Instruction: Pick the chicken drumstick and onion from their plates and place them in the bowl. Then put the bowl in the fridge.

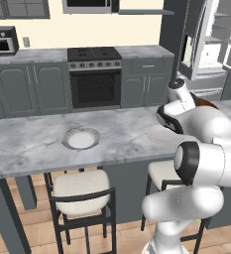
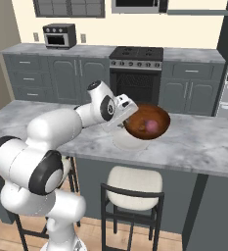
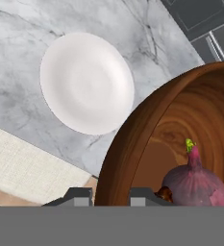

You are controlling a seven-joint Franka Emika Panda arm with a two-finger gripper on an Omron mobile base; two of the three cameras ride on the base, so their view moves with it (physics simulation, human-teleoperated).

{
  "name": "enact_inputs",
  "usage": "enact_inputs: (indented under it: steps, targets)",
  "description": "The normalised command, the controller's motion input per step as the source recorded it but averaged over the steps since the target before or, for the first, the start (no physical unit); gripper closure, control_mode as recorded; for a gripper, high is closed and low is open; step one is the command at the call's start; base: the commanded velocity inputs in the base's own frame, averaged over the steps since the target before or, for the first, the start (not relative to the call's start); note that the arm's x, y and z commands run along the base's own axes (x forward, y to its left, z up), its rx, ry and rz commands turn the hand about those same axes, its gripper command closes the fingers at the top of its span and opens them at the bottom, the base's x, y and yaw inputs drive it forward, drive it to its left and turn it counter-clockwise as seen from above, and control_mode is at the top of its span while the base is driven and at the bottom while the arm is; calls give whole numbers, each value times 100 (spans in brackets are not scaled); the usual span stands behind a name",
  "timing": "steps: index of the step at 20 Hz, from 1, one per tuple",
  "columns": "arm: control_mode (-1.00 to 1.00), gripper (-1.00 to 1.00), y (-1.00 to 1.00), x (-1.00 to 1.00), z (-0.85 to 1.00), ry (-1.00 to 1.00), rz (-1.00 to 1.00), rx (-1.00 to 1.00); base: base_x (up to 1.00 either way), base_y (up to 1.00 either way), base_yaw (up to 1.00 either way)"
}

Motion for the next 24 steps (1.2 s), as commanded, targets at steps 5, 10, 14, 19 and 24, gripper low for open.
enact_inputs:
  steps: [5,10,14,19,24]
  targets:
    - [-100,100,0,0,0,0,0,0,0,0,0]
    - [100,100,0,0,0,0,0,0,0,0,0]
    - [100,100,0,0,0,0,0,0,0,0,0]
    - [100,100,0,0,0,0,0,0,-16,-1,1]
    - [100,100,0,0,0,0,0,0,-51,-21,-15]
